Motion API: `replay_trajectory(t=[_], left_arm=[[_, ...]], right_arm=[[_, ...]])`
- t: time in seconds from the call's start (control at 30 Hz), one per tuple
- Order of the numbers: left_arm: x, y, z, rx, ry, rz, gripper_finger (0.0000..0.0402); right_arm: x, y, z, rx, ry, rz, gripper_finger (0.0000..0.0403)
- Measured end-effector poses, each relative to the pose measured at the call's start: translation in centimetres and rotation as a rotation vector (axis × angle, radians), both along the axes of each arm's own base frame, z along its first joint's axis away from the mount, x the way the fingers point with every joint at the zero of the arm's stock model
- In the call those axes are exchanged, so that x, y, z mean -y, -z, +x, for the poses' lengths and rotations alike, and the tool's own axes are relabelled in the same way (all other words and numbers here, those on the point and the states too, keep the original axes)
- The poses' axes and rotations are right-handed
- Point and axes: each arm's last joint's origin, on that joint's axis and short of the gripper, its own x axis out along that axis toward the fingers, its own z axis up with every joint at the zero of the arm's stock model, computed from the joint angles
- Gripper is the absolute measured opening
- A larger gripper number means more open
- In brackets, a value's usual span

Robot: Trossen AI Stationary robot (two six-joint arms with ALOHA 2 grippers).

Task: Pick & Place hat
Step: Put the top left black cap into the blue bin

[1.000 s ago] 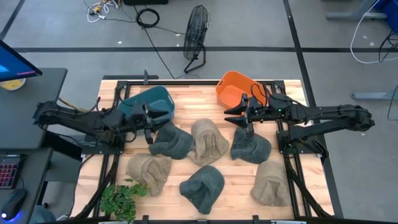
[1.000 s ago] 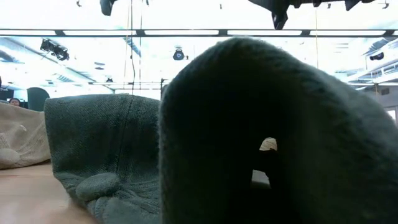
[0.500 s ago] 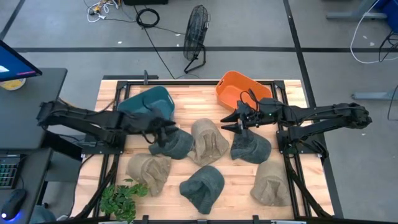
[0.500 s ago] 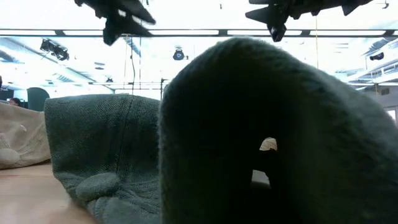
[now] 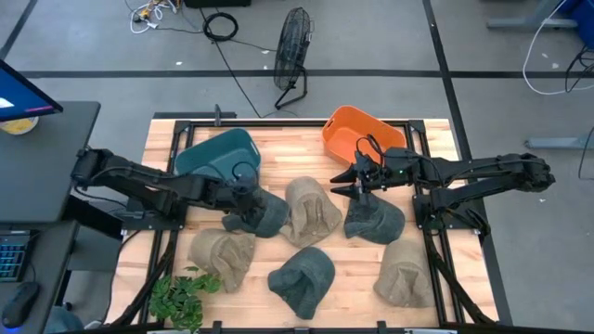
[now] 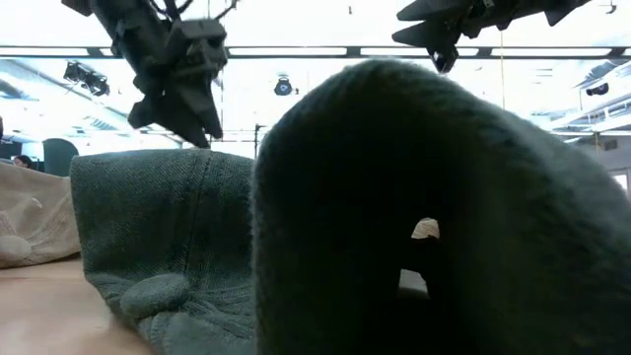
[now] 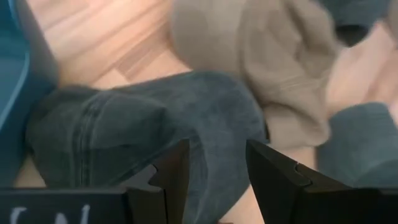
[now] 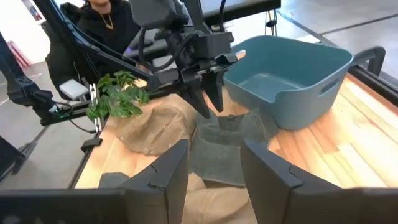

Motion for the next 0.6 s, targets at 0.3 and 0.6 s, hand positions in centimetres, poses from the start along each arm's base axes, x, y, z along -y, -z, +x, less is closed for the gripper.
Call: replay_trajectory(t=[0.3,0.6], left_arm=[[0.2,2.8,1.0,-0.111,-0.097,-0.055,0.0141],[0.3,4.2,1.7,-0.150,-0.113,-0.085,0.0192]], right_arm=[[0.0,0.1,0.0,-0.016,0.013,0.045,0.0151],[0.0,0.5,-0.2,-0.060,0.023,0.077,0.0151]])
